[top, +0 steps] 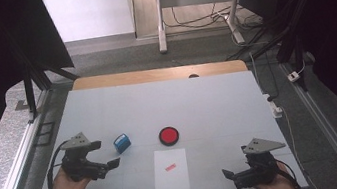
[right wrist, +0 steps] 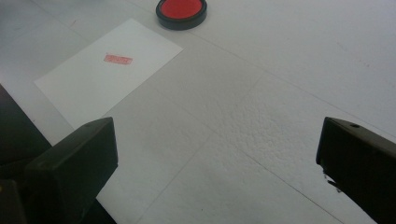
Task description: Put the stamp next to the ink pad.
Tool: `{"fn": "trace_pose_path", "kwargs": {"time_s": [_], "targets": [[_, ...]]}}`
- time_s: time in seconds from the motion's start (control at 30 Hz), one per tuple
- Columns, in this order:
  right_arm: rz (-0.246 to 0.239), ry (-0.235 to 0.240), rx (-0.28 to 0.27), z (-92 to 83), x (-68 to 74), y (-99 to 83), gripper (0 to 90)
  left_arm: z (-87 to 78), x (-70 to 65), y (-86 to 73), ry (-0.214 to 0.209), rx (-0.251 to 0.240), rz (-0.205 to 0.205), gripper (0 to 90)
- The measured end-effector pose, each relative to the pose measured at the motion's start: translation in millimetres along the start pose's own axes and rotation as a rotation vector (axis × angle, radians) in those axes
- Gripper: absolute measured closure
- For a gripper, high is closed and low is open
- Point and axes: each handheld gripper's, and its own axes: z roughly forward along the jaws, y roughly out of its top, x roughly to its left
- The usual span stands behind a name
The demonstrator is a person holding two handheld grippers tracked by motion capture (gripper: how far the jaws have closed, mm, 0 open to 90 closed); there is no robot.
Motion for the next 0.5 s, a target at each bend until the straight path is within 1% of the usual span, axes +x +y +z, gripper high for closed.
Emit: {"fn": "trace_pose_path", "kwargs": {"time_s": [0.2, 0.5], "targets": [[0.000, 0.003, 0.004, 0.0, 0.2, 0.2, 0.0, -14.0, -1.6, -11.5, 0.005, -0.024, -0.018, 0.0], [0.000, 0.004, 0.004, 0.7, 0.6, 0.2, 0.0, -34.4, -2.2, -30.5, 0.015, -0.045, -0.054, 0.0]]}}
